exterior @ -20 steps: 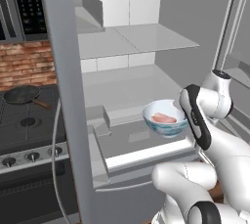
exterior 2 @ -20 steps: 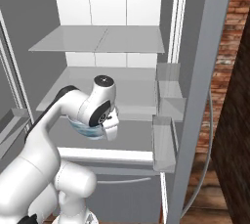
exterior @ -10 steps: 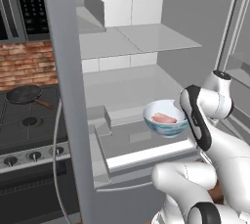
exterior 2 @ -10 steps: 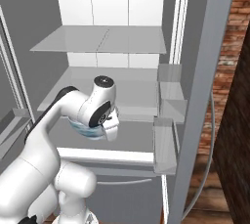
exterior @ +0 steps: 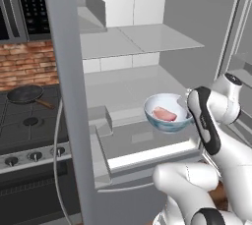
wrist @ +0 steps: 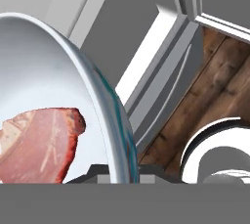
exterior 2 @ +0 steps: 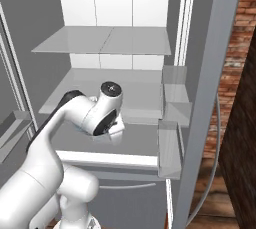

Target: Place one of the steaks on the plate and the other in the bowl. Then place the bowl in the fridge.

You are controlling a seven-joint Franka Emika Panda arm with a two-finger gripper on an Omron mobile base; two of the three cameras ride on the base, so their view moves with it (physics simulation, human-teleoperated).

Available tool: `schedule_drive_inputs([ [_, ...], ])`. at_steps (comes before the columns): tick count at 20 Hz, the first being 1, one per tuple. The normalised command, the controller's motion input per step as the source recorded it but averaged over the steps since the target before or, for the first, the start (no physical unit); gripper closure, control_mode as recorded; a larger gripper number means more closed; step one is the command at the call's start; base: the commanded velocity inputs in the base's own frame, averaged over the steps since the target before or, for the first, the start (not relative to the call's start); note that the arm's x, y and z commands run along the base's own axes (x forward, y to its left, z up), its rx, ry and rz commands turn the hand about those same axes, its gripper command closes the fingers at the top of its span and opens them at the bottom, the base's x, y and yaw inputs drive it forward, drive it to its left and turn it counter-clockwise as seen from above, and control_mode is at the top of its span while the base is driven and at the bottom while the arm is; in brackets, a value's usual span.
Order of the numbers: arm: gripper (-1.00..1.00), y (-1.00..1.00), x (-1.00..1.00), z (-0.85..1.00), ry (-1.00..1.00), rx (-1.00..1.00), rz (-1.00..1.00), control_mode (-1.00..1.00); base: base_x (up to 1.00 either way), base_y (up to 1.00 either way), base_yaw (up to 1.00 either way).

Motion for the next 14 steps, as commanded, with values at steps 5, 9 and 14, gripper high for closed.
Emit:
schedule_drive_inputs([
  [5, 1.00, 0.11, 0.08, 0.19, -0.11, 0.04, -0.01, -1.00, 0.00, 0.00, 0.00],
  [9, 1.00, 0.14, 0.39, 0.11, 0.00, 0.00, -0.01, -1.00, 0.00, 0.00, 0.00],
  [14, 1.00, 0.21, 0.71, 0.00, -0.01, 0.00, -0.13, -1.00, 0.00, 0.00, 0.00],
])
